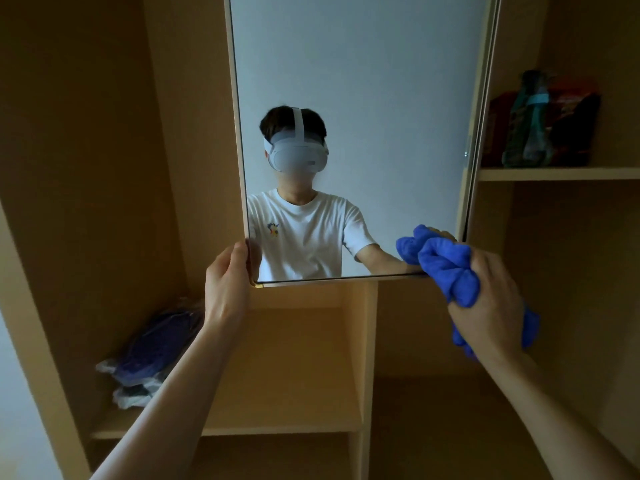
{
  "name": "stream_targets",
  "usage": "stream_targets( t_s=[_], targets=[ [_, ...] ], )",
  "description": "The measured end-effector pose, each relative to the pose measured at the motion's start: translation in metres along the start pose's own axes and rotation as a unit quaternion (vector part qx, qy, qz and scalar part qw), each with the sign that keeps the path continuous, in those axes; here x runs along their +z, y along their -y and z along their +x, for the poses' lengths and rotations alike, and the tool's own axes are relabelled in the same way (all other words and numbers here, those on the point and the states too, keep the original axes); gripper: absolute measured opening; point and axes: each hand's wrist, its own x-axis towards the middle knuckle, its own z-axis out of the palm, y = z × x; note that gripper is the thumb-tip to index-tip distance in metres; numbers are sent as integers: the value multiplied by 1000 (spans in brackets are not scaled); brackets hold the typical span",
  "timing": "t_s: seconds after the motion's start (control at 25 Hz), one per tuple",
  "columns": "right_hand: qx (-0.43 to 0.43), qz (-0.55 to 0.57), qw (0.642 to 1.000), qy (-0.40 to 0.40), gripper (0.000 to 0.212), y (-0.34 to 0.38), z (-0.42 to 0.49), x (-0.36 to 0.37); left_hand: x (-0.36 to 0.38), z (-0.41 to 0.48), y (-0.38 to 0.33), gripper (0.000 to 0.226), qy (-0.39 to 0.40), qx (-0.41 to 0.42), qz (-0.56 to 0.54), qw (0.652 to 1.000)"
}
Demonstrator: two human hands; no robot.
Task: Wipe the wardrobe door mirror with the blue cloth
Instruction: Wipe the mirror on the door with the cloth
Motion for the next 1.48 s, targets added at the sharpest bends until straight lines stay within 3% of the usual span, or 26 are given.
stream_targets(
  t_s=[0.08, 0.24, 0.6, 0.76, 1.08, 1.28, 1.48],
  targets=[
    [23, -30, 999, 0, 25, 7, -1, 3, 0, 0, 0, 31, -3, 4, 4, 1000],
    [-71, -77, 994, -32, 47, 36, -16, 14, -1, 0, 1, 31, 10, 5, -1, 1000],
    [-237, -67, 968, 46, 45, 151, -45, 56, -7, 3, -3, 25, 27, -14, -15, 999],
    [-267, -58, 958, 83, 45, 192, -53, 69, -8, 0, -4, 40, 22, -73, -77, 994],
    [-202, 44, 968, 141, 58, 214, -42, 60, -9, -4, -5, 60, 62, -76, -132, 986],
    [-181, 45, 965, 183, 65, 232, -3, 36, 3, 18, -48, 59, 47, -90, -114, 988],
    [-165, 57, 968, 181, 50, 255, 63, -1, 22, 62, -123, 64, 37, -96, -99, 990]
  ],
)
